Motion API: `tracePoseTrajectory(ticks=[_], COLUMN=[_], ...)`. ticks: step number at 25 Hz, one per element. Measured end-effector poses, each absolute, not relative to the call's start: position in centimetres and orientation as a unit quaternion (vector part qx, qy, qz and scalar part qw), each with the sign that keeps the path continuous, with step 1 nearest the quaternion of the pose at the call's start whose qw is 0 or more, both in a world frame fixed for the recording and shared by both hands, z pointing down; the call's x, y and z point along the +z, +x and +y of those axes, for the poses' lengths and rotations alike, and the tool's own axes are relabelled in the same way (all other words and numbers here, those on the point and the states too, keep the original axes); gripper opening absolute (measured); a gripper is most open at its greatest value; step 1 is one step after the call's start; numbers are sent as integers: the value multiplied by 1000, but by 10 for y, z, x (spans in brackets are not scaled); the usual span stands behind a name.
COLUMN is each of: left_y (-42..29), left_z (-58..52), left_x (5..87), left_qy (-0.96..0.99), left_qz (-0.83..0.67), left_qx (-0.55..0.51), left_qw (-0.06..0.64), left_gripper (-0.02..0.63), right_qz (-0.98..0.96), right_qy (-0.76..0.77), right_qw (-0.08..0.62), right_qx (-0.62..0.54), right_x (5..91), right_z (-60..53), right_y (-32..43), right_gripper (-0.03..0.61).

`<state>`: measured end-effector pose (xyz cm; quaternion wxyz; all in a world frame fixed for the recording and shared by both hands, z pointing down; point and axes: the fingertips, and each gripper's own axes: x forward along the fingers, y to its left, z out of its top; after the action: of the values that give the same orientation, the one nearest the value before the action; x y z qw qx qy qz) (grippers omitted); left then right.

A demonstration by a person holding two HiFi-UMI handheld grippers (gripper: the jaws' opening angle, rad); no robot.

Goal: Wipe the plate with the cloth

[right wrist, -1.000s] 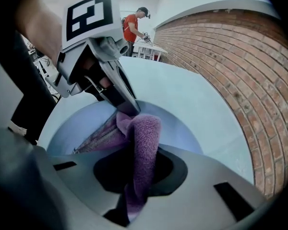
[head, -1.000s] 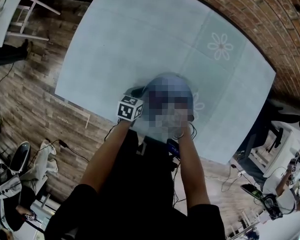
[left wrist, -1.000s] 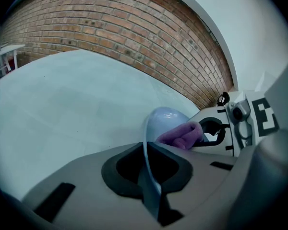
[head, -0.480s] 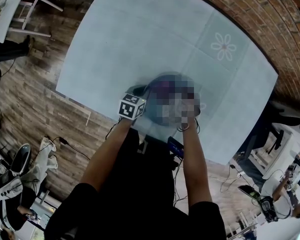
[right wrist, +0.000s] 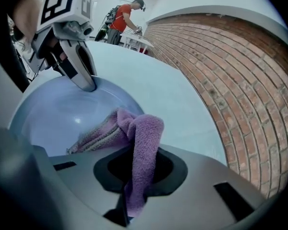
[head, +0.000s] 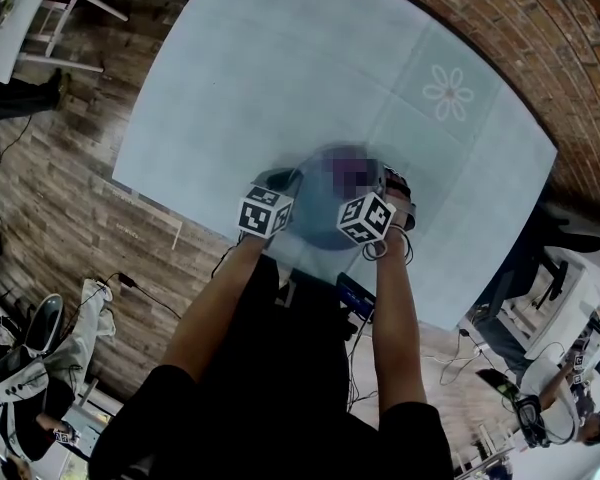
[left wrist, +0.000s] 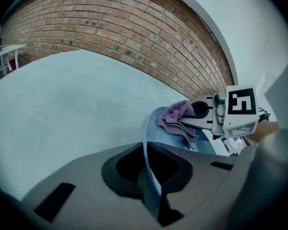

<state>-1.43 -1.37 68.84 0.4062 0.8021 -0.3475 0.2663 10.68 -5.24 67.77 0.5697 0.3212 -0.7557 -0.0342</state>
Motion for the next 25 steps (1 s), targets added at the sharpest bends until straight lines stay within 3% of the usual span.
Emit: tracePoseTrajectory(ticks=[25], left_y=[-14], left_z=[-13], left_x=[690], left_qy=[800], left_qz=[-351], left_qx=[267], left_qw=[407], left_gripper=[51], right_qz=[-807], right_qy=[190], right_qw=[558], right_qx=[-24], right_x=[681], right_z=[90], right_y=[31], right_gripper=[55])
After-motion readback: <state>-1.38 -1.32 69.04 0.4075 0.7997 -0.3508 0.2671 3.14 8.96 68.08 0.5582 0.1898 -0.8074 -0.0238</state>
